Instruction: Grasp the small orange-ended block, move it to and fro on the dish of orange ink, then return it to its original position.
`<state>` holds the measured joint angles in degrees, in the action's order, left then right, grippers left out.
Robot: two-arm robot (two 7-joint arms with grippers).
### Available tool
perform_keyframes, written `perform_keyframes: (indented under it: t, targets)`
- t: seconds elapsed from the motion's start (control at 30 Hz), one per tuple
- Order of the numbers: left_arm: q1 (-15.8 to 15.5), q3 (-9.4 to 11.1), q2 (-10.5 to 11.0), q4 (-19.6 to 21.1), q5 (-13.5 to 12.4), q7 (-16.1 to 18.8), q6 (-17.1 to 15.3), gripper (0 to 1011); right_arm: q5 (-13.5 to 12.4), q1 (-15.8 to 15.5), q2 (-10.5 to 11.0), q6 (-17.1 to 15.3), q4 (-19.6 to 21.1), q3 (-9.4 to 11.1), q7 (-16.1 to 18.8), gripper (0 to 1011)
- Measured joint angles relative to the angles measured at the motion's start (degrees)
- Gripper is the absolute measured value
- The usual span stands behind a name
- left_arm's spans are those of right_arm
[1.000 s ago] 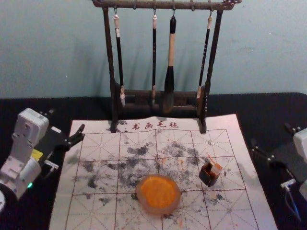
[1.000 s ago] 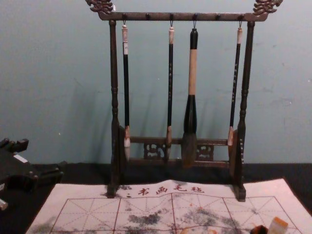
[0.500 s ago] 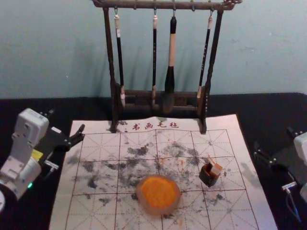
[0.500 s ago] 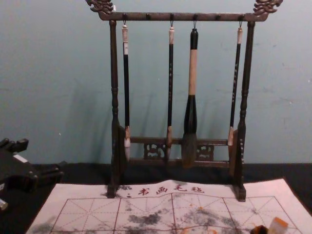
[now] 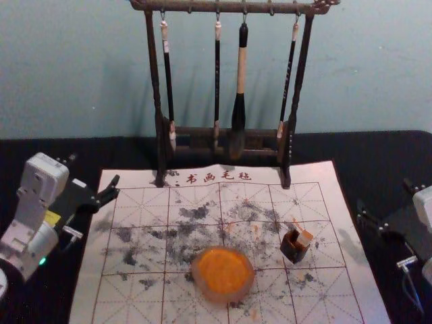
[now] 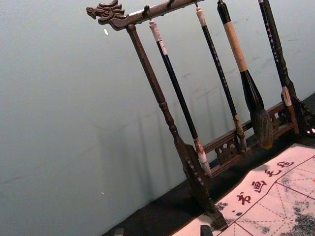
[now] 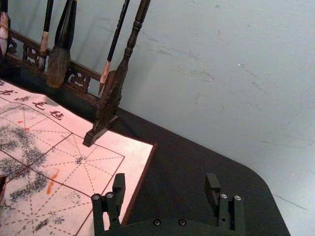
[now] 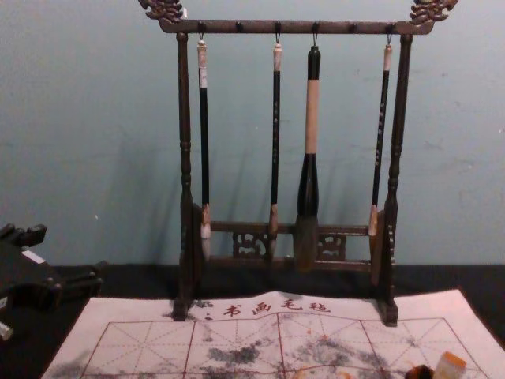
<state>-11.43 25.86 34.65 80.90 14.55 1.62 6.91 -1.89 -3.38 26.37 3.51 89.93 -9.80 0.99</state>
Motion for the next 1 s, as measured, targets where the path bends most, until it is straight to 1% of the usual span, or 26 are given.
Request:
perform_keyframes:
  t: [1.0]
  targets:
    - [0.0,0.0,0.0,0.0,0.0,0.0,0.0,1001,-0.1,0.0,0.1,-0.1,0.1,0.0,0.0,1000]
